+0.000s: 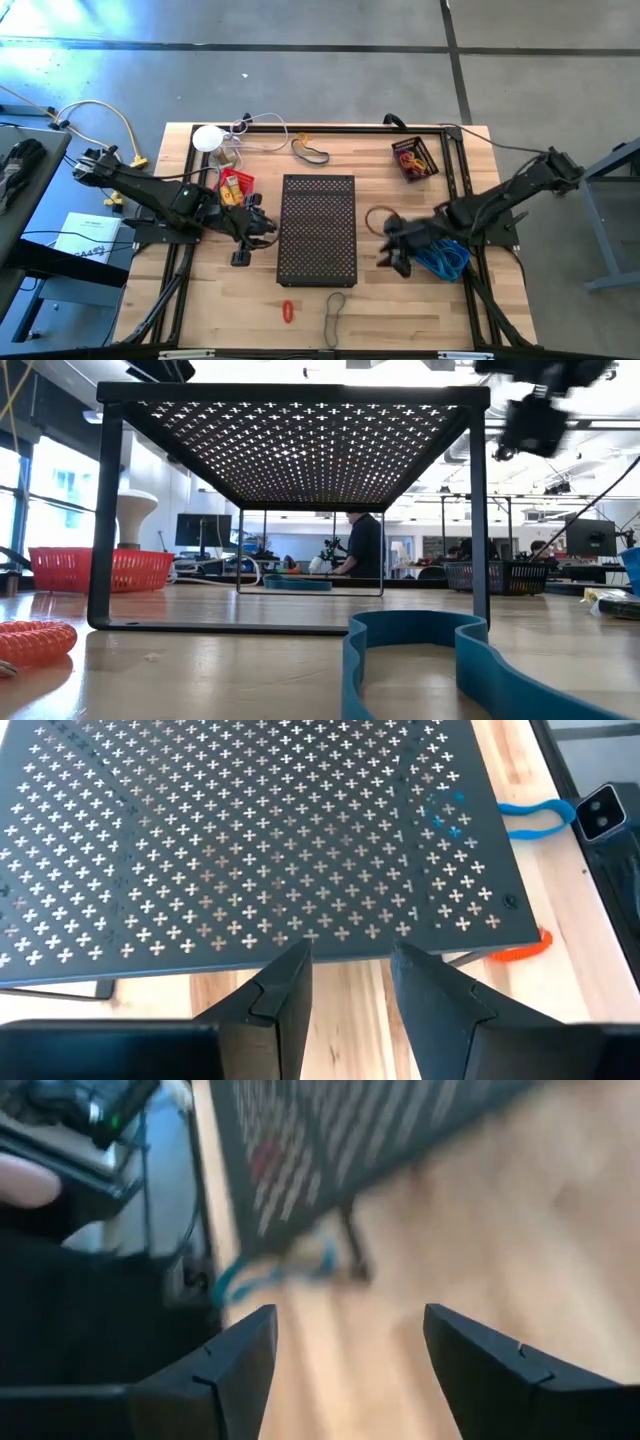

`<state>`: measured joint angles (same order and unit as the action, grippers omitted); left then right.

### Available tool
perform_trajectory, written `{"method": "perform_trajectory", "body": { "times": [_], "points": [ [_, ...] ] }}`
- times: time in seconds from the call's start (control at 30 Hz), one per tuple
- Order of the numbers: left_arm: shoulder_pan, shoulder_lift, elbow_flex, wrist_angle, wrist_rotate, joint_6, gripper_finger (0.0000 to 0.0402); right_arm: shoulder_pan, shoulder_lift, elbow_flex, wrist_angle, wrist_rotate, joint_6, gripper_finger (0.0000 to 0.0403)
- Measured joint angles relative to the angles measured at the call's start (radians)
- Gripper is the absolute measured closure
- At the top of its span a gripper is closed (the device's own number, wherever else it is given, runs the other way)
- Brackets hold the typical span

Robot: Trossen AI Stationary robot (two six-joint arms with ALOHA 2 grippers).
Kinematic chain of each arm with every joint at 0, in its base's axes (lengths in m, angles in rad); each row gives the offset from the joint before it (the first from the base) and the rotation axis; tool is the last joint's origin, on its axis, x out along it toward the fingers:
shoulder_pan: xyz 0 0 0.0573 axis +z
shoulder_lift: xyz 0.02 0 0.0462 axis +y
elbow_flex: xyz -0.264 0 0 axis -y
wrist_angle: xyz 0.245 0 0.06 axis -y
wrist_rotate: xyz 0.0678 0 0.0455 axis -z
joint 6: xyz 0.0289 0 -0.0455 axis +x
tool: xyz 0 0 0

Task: Pick & Place Office Desk Supplies
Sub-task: Put the yellow crayon box into the red bin

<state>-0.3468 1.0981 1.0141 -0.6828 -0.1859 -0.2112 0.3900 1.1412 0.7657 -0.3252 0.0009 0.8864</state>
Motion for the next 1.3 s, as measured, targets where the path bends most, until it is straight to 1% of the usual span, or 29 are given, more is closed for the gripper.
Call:
{"method": "perform_trajectory", "body": {
  "times": [0.13,0.27,0.37,0.47,0.57,0.67,0.83,0.97,1.07,1.17,1.3],
  "points": [
    [-0.007,0.000,-0.018,0.002,-0.001,-0.021,0.0270,0.093,0.047,0.001,-0.027,-0.031,0.250,0.0162],
    [-0.007,0.000,-0.020,0.003,-0.002,-0.024,0.0270,0.161,0.092,0.000,-0.088,-0.034,0.474,0.0162],
    [-0.007,0.000,-0.021,0.003,-0.002,-0.024,0.0270,0.198,0.115,0.000,-0.140,-0.028,0.572,0.0162],
    [-0.006,0.000,-0.021,0.005,-0.002,-0.022,0.0270,0.208,0.141,0.000,-0.155,-0.027,0.671,0.0162],
    [-0.006,0.000,-0.021,0.007,-0.002,-0.027,0.0270,0.214,0.168,0.000,-0.158,-0.061,0.783,0.0162],
    [-0.013,0.000,-0.021,0.007,-0.002,-0.029,0.0270,0.215,0.192,0.000,-0.193,-0.090,0.793,0.0162],
    [-0.029,0.000,-0.021,0.012,-0.002,-0.029,0.0270,0.195,0.210,0.000,-0.343,-0.081,0.822,0.0163],
    [-0.042,0.000,-0.021,0.016,-0.002,-0.031,0.0270,0.181,0.209,0.000,-0.460,-0.012,0.826,0.0170],
    [-0.053,0.000,-0.026,0.033,-0.002,-0.031,0.0270,0.177,0.209,0.000,-0.531,0.012,0.857,0.0181],
    [-0.059,0.000,-0.029,0.043,-0.002,-0.031,0.0270,0.177,0.209,0.000,-0.557,0.044,0.864,0.0194],
    [-0.058,0.000,-0.029,0.045,-0.002,-0.033,0.0270,0.177,0.209,0.000,-0.556,0.115,0.864,0.0210]
  ]
}}
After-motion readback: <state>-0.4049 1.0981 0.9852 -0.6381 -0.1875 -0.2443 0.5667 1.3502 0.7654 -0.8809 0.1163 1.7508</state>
